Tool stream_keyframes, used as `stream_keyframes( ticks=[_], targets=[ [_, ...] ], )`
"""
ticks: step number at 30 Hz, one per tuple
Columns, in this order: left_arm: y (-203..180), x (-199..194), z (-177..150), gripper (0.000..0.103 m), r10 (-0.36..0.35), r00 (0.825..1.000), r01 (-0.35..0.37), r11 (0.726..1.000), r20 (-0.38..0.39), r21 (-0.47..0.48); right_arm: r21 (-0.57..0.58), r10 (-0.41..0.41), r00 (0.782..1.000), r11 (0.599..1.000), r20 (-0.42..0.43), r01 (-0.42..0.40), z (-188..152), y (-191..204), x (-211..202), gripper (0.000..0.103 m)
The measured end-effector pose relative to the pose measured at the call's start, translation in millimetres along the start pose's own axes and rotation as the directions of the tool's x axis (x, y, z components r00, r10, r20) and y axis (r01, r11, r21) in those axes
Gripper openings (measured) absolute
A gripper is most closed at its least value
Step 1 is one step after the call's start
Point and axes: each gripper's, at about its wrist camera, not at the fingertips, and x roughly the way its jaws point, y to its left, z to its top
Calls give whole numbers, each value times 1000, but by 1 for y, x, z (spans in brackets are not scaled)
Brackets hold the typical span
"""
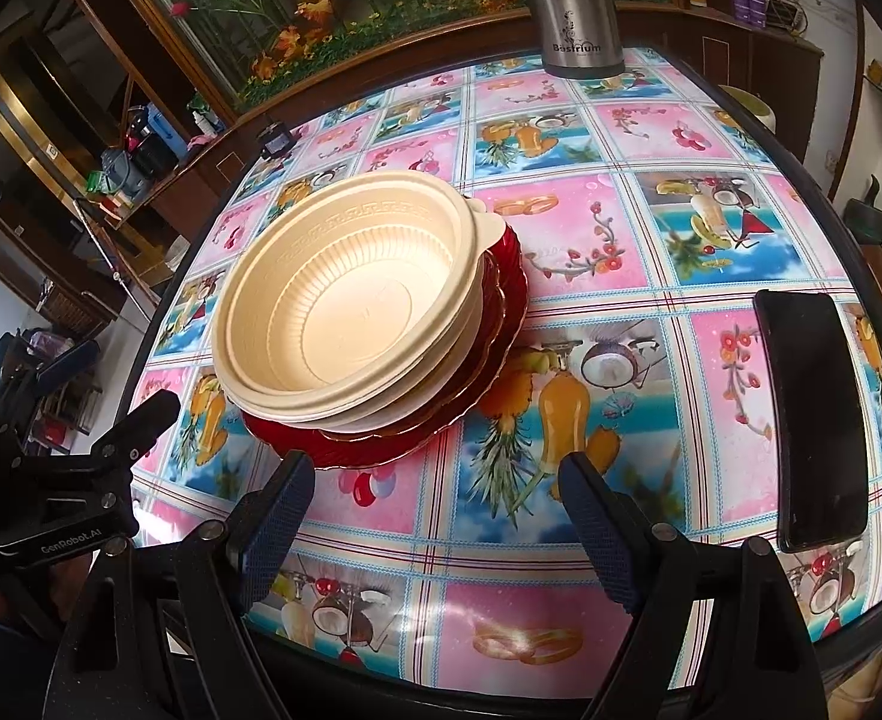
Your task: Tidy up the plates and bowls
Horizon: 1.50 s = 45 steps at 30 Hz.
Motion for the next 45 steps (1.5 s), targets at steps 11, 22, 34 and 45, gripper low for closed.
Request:
stream_keyframes(
  ticks=[11, 22, 34, 45],
  targets=[
    [2, 3, 0, 103, -6, 1000, 5, 1000, -3, -7, 4, -3, 1000, 1000, -2, 3, 0, -1, 1, 87],
    [3, 6, -1, 103, -12, 1000, 11, 1000, -7, -12, 8, -1, 1000, 1000, -5, 1, 1, -3, 1, 87],
    [2, 15, 0, 103, -24, 999, 23, 999, -33, -27, 5, -4, 1000, 1000, -13, 4, 1, -4, 3, 87],
    [2, 13, -1, 103, -40, 999, 39, 998, -29, -40, -94, -145, 989, 985, 8, 145, 9, 9, 1, 87]
  ],
)
